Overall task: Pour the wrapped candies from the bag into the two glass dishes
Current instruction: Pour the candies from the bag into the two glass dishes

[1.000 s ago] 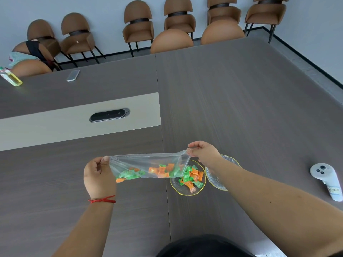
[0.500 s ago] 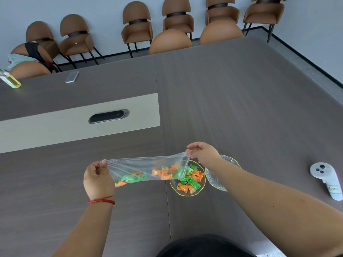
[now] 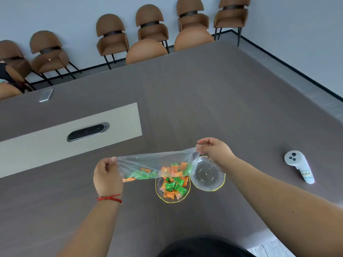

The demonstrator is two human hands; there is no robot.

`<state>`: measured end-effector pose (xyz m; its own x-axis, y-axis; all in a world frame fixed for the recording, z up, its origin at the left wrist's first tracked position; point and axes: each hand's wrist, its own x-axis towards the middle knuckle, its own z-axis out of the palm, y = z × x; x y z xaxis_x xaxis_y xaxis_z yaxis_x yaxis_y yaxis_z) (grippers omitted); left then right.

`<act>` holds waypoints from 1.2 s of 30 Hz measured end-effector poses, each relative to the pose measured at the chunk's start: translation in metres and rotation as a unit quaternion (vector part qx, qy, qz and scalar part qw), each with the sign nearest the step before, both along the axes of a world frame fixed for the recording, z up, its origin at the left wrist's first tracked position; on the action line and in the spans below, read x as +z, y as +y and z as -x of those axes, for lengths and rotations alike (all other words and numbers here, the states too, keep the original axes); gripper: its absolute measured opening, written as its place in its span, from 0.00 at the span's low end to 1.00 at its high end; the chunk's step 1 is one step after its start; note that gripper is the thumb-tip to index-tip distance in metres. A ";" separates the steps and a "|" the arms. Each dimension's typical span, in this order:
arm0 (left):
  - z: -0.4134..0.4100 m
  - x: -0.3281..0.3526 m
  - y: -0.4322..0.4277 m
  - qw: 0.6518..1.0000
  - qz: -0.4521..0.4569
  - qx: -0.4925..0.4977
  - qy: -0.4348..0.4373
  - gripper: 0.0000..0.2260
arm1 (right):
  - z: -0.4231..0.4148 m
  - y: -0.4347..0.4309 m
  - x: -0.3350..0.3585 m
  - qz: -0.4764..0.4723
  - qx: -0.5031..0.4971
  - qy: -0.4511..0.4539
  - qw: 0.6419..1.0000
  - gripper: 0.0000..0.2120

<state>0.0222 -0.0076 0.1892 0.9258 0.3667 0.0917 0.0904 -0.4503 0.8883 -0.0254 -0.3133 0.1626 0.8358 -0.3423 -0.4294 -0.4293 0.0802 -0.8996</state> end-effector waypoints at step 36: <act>-0.057 0.023 -0.134 0.912 -0.212 -0.349 -0.042 0.11 | 0.068 -0.066 -0.068 -0.106 -0.184 0.079 0.974 0.06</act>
<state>0.0792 -0.1419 0.2122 0.9037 -0.3931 0.1698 -0.4093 -0.6768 0.6119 -0.0938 -0.3792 0.0946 0.5910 -0.4965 -0.6357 -0.4674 0.4315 -0.7716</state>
